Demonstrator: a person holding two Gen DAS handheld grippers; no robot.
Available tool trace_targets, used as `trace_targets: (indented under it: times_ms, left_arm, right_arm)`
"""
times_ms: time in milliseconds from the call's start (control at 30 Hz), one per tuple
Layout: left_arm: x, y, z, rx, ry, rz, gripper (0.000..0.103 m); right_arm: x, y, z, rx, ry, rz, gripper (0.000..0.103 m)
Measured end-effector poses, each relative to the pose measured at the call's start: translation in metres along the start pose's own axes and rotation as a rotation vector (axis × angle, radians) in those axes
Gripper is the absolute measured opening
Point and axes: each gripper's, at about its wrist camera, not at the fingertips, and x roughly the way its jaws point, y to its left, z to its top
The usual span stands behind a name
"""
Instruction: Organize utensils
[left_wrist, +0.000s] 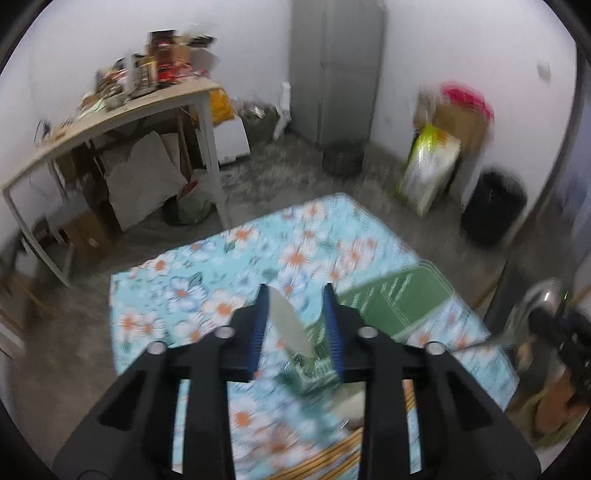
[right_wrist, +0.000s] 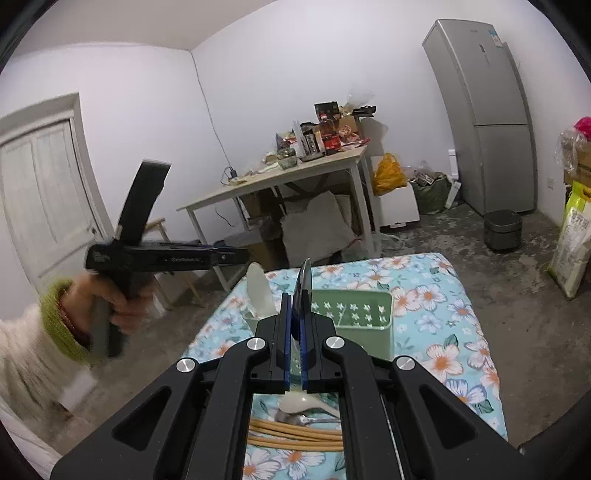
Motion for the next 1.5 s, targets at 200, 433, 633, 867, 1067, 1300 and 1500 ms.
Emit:
trace_targets:
  times_ms: [200,433,633,867,1067,1300,1500]
  left_arm:
    - [-0.023,0.020,-0.019,-0.186,-0.168,-0.008,0.047]
    - [-0.038,0.031,-0.080,-0.266,-0.202,0.070,0.068]
    - [-0.031,0.033,-0.136,-0.316,-0.165,0.113,0.076]
    - [-0.023,0.026,-0.165,-0.299,-0.142,0.105,0.084]
    - [-0.018,0.021,-0.172,-0.288,-0.148,0.040,0.092]
    - [-0.010,0.024,-0.176,-0.327,-0.150,-0.001,0.095]
    - [0.003,0.022,-0.180,-0.360,-0.126,-0.094,0.095]
  right_arm:
    - [-0.011,-0.006,0.033,0.006,-0.061,0.084,0.004]
    - [-0.009,-0.004,0.071,-0.021,-0.130,0.148,0.004]
    - [0.027,-0.010,0.069,-0.006,-0.106,0.154,0.004]
    - [0.080,-0.035,0.040,-0.005,-0.045,0.089,0.004]
    - [0.113,-0.051,0.010,-0.017,0.088,-0.001,0.005]
    - [0.099,-0.048,0.005,-0.034,0.072,-0.061,0.042]
    - [0.063,-0.041,0.016,-0.021,0.000,-0.118,0.047]
